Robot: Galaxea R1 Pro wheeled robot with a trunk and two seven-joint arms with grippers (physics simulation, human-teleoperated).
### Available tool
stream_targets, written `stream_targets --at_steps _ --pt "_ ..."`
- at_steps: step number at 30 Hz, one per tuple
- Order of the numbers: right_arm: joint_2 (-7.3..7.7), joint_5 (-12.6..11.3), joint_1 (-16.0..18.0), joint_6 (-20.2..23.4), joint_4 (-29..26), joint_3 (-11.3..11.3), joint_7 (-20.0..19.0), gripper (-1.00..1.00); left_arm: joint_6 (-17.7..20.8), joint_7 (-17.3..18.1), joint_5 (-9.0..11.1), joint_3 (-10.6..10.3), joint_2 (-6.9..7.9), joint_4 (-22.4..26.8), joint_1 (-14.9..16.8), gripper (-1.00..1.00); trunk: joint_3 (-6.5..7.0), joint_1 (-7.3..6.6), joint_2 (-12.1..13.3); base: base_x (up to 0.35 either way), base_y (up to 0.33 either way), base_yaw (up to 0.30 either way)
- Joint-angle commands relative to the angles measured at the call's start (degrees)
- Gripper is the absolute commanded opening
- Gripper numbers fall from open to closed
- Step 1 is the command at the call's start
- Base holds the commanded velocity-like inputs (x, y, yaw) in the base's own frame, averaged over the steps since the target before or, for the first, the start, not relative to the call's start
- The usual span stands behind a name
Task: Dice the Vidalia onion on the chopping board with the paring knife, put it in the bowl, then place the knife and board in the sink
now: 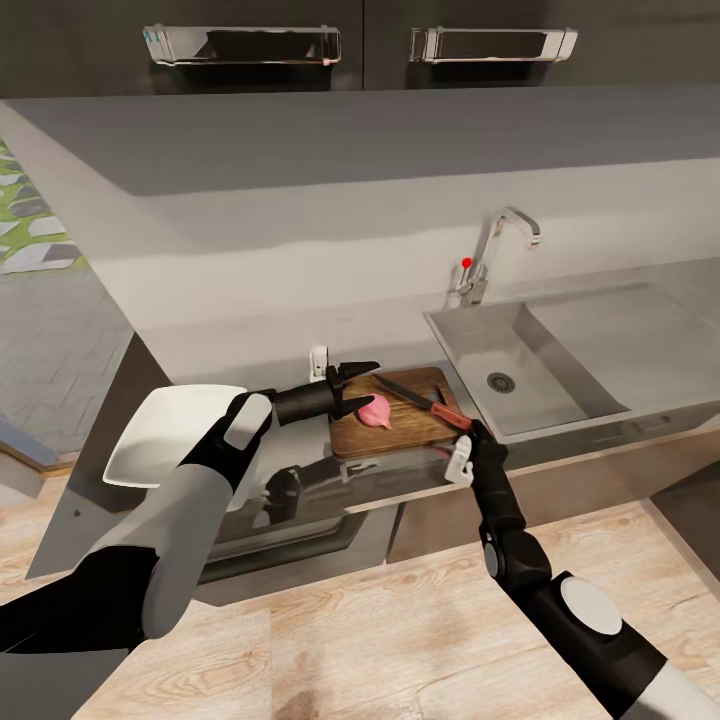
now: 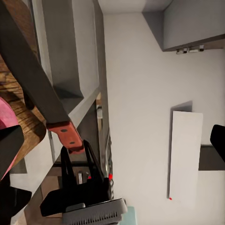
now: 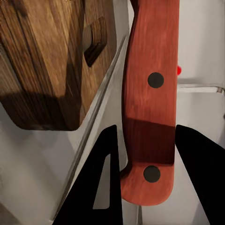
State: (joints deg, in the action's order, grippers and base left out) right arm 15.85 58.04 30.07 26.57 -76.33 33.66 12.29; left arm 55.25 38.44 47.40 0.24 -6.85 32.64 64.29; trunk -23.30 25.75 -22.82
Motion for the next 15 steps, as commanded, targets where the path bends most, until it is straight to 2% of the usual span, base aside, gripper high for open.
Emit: stream_targets --at_steps 1,15 --pt "0.06 0.3 0.1 0.5 -0.1 0.2 0.1 -1.00 0.2 0.1 0.0 0.0 -0.01 0.0 0.0 1.00 -0.09 0.03 -0.1 0.000 0.000 0.000" --pt "0.39 0.3 0.1 0.5 -3.1 0.3 0.0 -1.00 0.2 0.1 0.0 0.0 0.00 0.0 0.0 1.00 -0.09 0.03 -0.1 0.000 0.000 0.000"
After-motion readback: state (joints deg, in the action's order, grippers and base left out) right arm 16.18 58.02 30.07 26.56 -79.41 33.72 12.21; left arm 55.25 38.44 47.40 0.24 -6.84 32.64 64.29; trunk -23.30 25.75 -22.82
